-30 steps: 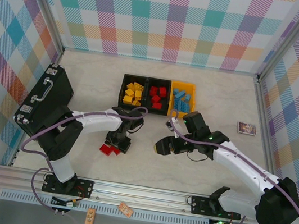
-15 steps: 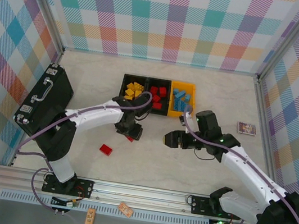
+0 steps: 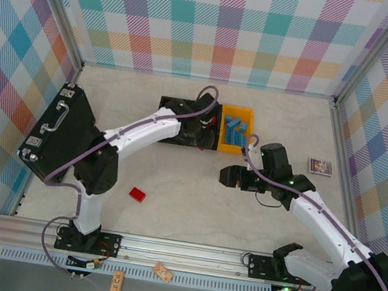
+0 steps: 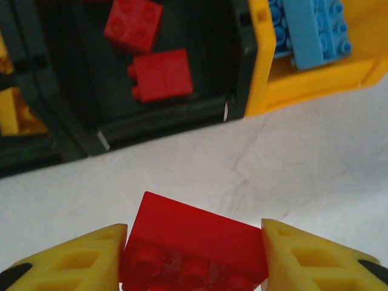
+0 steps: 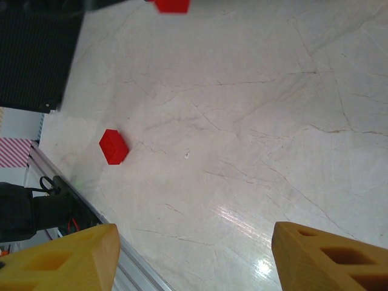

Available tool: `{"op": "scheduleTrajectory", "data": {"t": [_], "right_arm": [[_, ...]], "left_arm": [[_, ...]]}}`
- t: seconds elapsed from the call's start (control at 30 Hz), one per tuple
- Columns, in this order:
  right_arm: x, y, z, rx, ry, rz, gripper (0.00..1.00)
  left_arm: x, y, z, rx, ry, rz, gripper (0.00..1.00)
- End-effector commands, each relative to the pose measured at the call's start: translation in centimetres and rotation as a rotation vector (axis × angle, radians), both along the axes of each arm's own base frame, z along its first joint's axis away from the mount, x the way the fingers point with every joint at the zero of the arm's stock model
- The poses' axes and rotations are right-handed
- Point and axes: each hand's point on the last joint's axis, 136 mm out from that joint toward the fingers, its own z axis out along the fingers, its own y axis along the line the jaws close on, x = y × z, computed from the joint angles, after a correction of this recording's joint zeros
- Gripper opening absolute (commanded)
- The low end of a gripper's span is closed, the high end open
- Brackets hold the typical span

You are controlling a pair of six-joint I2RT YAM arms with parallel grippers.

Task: Sort the legos into containers by color
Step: Place the lego in the container.

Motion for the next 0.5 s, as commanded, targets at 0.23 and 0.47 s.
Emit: {"op": "scheduleTrajectory", "data": {"t": [0.23, 0.47], "right_arm": [[0.3, -0.9, -0.4, 0.003, 0.003, -0.052, 0.67], [0.5, -1.1, -0.6, -0.001, 0.007, -0.055, 0.67]], "left_arm": [[8.5, -1.3, -0.2, -0.068, -0.137, 0.103, 0.44], [11.2, -2.0, -1.0, -0.079, -0.162, 0.109, 0.44]]}}
